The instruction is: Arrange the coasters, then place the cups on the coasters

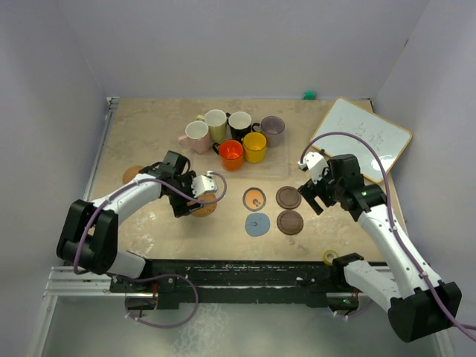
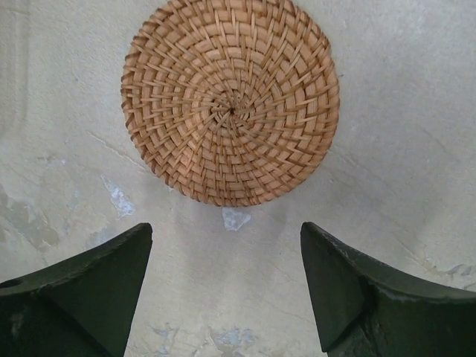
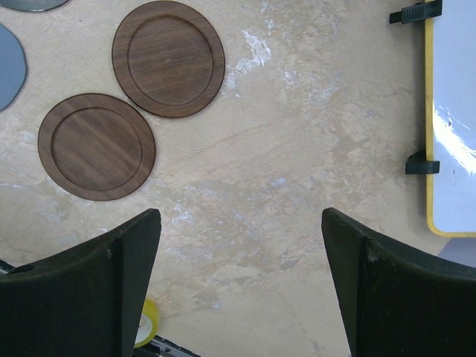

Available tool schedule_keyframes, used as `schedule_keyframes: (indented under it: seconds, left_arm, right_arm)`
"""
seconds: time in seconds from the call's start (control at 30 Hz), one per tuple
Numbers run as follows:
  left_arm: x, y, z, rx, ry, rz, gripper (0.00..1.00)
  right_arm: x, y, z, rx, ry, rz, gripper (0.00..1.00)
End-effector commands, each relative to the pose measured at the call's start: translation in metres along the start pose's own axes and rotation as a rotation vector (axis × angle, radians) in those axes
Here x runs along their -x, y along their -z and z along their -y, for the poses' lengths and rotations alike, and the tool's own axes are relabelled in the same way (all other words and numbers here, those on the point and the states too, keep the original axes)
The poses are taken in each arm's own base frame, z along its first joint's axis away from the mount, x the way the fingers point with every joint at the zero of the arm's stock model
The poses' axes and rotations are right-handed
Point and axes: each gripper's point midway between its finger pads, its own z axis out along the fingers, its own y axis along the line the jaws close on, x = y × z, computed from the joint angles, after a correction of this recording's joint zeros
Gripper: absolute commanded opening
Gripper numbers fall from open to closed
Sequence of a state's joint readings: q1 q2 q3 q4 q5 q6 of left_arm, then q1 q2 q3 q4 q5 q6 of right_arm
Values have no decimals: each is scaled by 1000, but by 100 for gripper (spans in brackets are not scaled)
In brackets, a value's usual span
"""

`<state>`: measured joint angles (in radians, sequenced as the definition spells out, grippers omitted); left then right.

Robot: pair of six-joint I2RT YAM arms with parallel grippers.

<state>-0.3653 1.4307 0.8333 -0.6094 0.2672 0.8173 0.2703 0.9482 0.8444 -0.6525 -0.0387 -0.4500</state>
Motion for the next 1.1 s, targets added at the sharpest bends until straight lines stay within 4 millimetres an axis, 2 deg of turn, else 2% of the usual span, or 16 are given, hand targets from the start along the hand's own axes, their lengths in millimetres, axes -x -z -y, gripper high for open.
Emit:
schedule_keyframes:
  seconds: [0.0, 0.17, 0.4, 0.67, 1.07]
  left_arm:
    - [-10, -7, -3, -24, -41, -40, 78]
    - [-5, -18, -4, -49, -9, -29, 77]
    - [9, -25, -10, -56, 28, 12, 70]
    - [24, -37, -2, -101, 12, 29, 63]
    - [41, -52, 6, -120, 4, 29, 61]
  right_arm:
    - [1, 1, 1, -11, 17, 10, 91]
    - [1, 0, 1, -9, 18, 7, 91]
    - [-1, -1, 0, -3, 19, -4, 91]
    - [-3, -3, -1, 5, 22, -18, 91]
    - [-6, -5, -4, 22, 24, -31, 90]
